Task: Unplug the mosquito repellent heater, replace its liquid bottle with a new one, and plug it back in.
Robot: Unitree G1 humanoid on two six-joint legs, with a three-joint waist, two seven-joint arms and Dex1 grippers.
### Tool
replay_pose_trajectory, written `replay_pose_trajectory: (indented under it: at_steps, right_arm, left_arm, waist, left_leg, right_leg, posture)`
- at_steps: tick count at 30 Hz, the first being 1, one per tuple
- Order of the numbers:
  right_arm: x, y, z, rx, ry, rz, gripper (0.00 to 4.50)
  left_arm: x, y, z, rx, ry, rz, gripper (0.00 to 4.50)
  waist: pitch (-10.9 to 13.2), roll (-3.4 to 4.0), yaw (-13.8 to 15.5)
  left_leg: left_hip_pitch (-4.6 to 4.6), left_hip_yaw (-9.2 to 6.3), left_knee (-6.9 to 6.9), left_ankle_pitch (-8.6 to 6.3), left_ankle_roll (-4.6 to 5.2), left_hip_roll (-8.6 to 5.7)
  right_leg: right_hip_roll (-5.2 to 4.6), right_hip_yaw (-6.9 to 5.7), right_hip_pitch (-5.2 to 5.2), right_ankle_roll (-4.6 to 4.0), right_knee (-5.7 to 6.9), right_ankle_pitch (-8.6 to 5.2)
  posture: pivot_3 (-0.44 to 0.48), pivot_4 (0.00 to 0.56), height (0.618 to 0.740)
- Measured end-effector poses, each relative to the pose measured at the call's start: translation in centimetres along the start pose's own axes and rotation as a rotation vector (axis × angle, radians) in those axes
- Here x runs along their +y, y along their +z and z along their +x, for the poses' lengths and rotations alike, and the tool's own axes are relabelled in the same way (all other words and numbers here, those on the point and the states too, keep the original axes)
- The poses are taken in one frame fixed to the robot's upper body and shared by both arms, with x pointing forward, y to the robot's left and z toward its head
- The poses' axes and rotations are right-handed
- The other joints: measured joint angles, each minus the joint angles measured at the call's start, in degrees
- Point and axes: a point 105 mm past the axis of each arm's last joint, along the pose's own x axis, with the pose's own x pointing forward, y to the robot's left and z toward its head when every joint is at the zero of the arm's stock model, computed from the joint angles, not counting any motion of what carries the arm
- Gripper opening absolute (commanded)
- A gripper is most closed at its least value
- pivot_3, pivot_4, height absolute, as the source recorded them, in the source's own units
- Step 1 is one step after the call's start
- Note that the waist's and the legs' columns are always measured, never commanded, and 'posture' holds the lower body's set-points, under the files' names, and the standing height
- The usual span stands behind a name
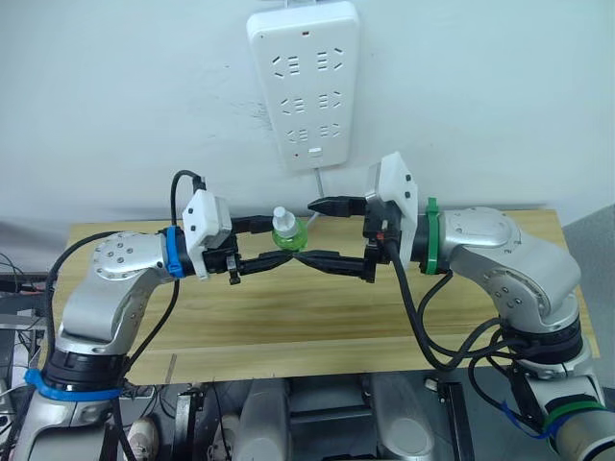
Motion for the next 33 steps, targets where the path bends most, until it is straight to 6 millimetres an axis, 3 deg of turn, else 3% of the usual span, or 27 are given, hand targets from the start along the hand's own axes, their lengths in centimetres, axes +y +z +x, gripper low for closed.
replay_pose_trajectory:
  at_steps: [18,21,24,33]
  right_arm:
    - [0.1,-0.6,0.9,0.016,0.001,-0.034,4.03]
    - [-0.1,-0.7,0.9,0.018,-0.006,-0.036,3.45]
    - [-0.4,-0.8,0.8,0.02,-0.023,-0.04,2.42]
    - [-0.5,-0.6,1.2,-0.001,-0.027,-0.04,2.42]
  left_arm:
    - [0.2,1.0,1.4,-0.04,-0.014,0.042,2.19]
    - [0.1,1.0,1.5,-0.04,-0.018,0.033,2.19]
    - [0.0,1.1,1.6,-0.043,-0.027,0.028,2.19]
    - [-0.3,1.3,1.8,-0.039,-0.035,0.018,2.19]
  waist:
    - [0.0,0.0,-0.5]
    - [0.0,0.0,-0.5]
    - [0.0,0.0,-0.5]
    - [0.0,0.0,-0.5]
  left_leg:
    - [-0.01,-0.01,0.07,-0.01,0.02,0.0]
    - [0.0,-0.01,0.07,-0.01,0.02,0.0]
    - [0.0,-0.01,0.07,-0.01,0.02,0.0]
    - [0.0,-0.01,0.07,-0.01,0.02,0.0]
  right_leg:
    - [0.0,0.0,0.0,0.0,0.07,0.0]
    - [0.0,0.0,0.0,0.0,0.06,0.0]
    - [0.0,0.0,0.0,0.0,0.06,0.0]
    - [0.0,0.0,0.0,0.0,0.07,0.0]
  posture:
    - [-0.177,0.443,0.73]
    - [-0.177,0.443,0.73]
    - [-0.174,0.443,0.73]
    - [-0.164,0.438,0.73]
